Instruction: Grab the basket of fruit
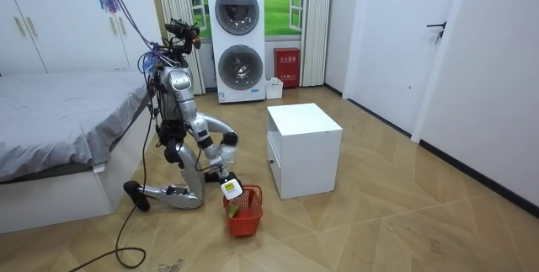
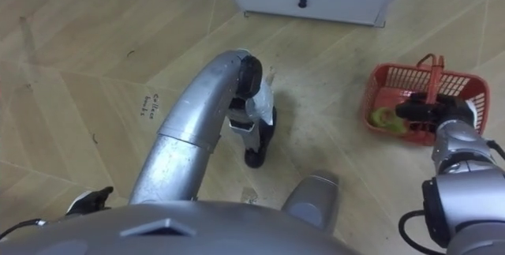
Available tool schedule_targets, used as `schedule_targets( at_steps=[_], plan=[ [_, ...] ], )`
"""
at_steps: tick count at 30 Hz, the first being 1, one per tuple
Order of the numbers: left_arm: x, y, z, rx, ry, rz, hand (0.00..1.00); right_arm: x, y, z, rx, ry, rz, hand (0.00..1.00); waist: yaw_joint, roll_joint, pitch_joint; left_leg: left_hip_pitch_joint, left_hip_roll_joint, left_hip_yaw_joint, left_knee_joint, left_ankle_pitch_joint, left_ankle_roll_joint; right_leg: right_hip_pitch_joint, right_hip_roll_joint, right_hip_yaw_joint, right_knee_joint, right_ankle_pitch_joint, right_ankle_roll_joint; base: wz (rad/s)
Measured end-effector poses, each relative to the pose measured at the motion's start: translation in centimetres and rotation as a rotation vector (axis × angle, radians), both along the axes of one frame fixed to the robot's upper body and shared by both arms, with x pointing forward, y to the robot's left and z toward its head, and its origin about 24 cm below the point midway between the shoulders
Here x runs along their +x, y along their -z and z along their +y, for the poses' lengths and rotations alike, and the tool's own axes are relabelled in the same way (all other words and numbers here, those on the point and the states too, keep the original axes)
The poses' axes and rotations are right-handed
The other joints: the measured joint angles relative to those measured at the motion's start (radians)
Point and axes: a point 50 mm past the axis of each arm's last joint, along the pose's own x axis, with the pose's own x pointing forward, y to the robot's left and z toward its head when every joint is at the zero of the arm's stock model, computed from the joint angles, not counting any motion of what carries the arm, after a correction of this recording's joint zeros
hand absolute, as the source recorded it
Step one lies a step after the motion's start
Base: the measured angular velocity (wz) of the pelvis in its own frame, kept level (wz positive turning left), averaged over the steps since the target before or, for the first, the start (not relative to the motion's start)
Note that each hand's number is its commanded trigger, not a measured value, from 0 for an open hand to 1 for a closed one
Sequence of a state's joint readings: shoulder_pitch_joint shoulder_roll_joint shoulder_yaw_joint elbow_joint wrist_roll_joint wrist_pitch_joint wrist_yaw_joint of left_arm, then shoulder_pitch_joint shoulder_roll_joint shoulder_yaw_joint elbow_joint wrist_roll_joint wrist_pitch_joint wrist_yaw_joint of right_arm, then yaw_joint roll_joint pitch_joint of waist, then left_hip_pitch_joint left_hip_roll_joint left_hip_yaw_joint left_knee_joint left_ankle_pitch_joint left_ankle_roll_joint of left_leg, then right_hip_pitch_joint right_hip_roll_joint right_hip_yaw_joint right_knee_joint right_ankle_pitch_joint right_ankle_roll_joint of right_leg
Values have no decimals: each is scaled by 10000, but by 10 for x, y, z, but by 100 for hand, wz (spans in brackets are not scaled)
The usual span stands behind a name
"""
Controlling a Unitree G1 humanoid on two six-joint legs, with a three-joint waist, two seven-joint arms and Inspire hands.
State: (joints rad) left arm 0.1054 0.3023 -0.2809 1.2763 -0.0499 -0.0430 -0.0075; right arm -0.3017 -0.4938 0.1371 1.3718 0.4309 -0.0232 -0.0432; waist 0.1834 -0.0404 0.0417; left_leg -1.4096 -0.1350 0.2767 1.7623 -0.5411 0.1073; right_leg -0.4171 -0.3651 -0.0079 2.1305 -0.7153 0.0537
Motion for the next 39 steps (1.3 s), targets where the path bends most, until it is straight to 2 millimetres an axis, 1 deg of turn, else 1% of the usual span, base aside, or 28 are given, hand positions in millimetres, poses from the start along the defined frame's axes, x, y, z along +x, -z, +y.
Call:
schedule_targets(
  at_steps=[11,17,19,21,22,24,25,26,27,29,30,32,33,37,39],
  plan=[
    [-3,1,-1,-43,156,120,0,2,-1,1,15,-35,-118,100,24,60,-12,-1,1,7,-1,0,1,-2,-14,0,1,0,1,0],
    [-3,1,-1,-37,-114,34,0,3,-1,1,120,202,-295,100,63,33,3,4,3,3,2,3,6,4,2,57,5,0,0,0],
    [-3,0,0,-23,-263,-6,0,6,-3,1,107,152,-390,100,67,-29,37,2,21,4,6,3,6,-6,10,83,18,0,0,-2],
    [-3,0,1,-7,-391,-67,0,17,-7,5,148,-151,-833,100,66,-173,120,-1,59,-5,22,5,3,19,55,128,47,-1,-1,-5],
    [-2,0,1,-6,-441,-115,0,20,-9,6,157,-222,-940,100,66,-212,140,2,59,-26,33,5,3,30,77,128,47,-1,-1,0],
    [1,-1,2,-23,-537,-301,0,32,-15,10,175,-472,-1385,100,63,-293,177,11,62,-140,118,6,4,129,199,103,40,-1,-1,0],
    [2,-2,2,-25,-522,-347,0,35,-16,11,178,-526,-1486,100,63,-313,179,23,60,-163,137,6,5,169,222,82,36,-1,-2,0],
    [5,-2,3,-27,-469,-457,0,39,-19,12,170,-623,-1629,100,69,-400,183,75,55,-181,151,11,16,191,261,75,31,1,-1,0],
    [8,-4,5,31,-450,-552,0,44,-21,16,217,-791,-1831,100,104,-532,172,102,64,-197,157,12,18,211,321,89,40,1,0,0],
    [13,-6,10,267,-506,-693,0,53,-23,25,355,-1081,-2160,100,98,-660,189,181,79,-262,177,16,9,317,362,51,43,2,-1,-2],
    [15,-7,12,386,-613,-776,0,56,-24,28,378,-1277,-2262,100,100,-750,184,204,78,-308,196,20,1,372,387,21,41,2,-1,0],
    [16,-7,12,461,-632,-817,0,60,-27,31,379,-1443,-2431,100,87,-831,178,252,70,-352,231,20,1,469,425,-15,38,2,-2,0],
    [15,-7,13,481,-647,-770,0,63,-29,33,384,-1545,-2588,100,58,-872,158,268,47,-354,238,20,3,502,417,-4,41,3,-3,0],
    [12,-7,14,611,-750,-659,0,73,-36,41,316,-2017,-2962,100,-116,-949,127,278,6,-347,257,34,31,527,390,34,64,3,-3,0],
    [10,-7,16,752,-909,-676,0,81,-42,47,220,-2480,-3215,100,-216,-1051,142,275,-2,-334,262,34,32,527,385,61,66,3,-4,0]
  ],
)
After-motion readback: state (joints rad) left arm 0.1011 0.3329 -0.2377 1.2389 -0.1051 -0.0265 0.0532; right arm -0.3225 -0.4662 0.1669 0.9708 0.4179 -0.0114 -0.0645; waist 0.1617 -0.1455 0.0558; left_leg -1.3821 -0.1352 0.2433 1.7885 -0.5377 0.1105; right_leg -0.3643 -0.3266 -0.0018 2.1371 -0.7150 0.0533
